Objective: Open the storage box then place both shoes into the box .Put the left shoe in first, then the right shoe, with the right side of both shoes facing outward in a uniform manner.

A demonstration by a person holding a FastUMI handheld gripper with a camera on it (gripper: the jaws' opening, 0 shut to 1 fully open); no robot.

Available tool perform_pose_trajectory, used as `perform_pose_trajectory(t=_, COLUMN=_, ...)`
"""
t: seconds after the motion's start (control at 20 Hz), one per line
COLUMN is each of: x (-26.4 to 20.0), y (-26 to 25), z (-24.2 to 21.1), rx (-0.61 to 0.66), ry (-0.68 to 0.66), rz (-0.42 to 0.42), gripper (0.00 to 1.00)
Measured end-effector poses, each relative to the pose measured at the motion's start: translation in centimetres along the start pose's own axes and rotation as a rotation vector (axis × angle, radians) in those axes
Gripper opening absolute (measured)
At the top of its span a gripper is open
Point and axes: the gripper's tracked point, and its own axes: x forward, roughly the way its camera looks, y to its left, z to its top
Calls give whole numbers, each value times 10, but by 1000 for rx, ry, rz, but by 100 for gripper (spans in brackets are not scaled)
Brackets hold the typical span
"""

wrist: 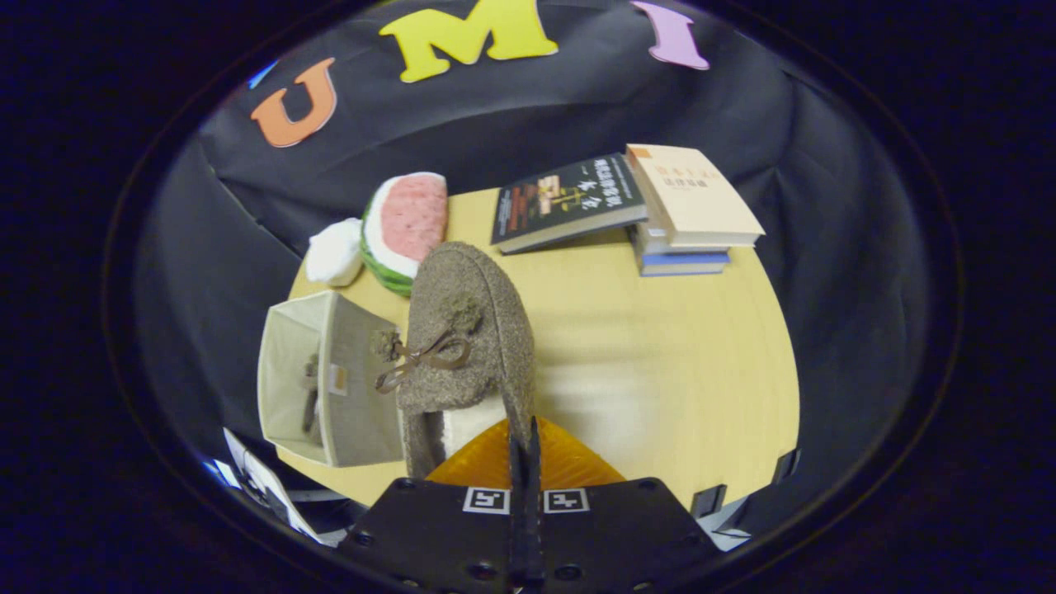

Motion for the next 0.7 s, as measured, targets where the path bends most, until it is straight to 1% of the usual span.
perform_pose_trajectory(t=0.2, x=-11, y=91, z=3, rx=-36, ry=1, rz=101, gripper=0)
perform_pose_trajectory(t=0.3, x=-8, y=130, z=5, rx=-42, ry=7, rz=136, gripper=0)
perform_pose_trajectory(t=0.55, x=19, y=208, z=-7, rx=-8, ry=59, rz=184, gripper=0)
perform_pose_trajectory(t=0.65, x=38, y=229, z=-14, rx=12, ry=75, rz=185, gripper=0)
perform_pose_trajectory(t=0.7, x=49, y=235, z=-18, rx=20, ry=79, rz=173, gripper=0)
